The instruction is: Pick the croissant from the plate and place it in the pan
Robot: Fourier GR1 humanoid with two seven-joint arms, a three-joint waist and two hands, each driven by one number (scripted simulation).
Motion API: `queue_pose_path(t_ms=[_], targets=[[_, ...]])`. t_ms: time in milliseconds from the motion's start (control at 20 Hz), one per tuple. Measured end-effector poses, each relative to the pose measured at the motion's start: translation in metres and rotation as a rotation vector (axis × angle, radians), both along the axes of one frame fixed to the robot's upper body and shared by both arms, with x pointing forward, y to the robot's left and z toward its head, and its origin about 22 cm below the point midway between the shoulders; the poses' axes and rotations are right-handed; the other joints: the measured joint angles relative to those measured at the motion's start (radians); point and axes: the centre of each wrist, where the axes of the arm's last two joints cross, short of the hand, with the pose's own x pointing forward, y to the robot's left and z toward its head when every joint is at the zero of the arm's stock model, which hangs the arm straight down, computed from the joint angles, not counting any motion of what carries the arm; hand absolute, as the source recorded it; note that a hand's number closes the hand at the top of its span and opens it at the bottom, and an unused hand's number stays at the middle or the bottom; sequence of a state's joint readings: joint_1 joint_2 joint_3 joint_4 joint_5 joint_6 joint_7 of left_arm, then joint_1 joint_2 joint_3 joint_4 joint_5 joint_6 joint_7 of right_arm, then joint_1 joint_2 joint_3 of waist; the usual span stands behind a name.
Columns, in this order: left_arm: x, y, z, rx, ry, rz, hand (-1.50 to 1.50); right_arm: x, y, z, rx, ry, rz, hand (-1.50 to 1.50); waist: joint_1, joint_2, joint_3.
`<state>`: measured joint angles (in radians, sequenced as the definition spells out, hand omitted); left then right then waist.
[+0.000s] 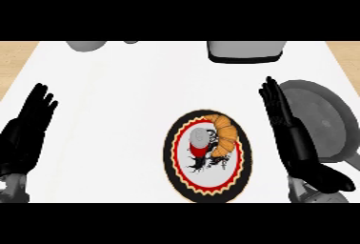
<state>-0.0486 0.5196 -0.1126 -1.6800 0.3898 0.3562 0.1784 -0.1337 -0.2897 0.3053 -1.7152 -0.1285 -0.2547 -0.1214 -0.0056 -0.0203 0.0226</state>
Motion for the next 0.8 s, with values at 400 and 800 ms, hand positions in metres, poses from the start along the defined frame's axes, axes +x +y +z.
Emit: queue_pose_path(t_ms=[400,800], targets=[[-0.003,-0.059,-0.014,-0.006,-0.146,-0.218,0.00,0.035,-0.021,0.020,-0.031,-0.069,0.273,-1.50,0.015,0.028,-0.020],[-0.009,-0.092,-0.048,-0.033,-0.184,-0.318,0.00,0.051,-0.115,-0.016,-0.129,-0.083,0.331,-1.50,0.014,0.027,-0.021]])
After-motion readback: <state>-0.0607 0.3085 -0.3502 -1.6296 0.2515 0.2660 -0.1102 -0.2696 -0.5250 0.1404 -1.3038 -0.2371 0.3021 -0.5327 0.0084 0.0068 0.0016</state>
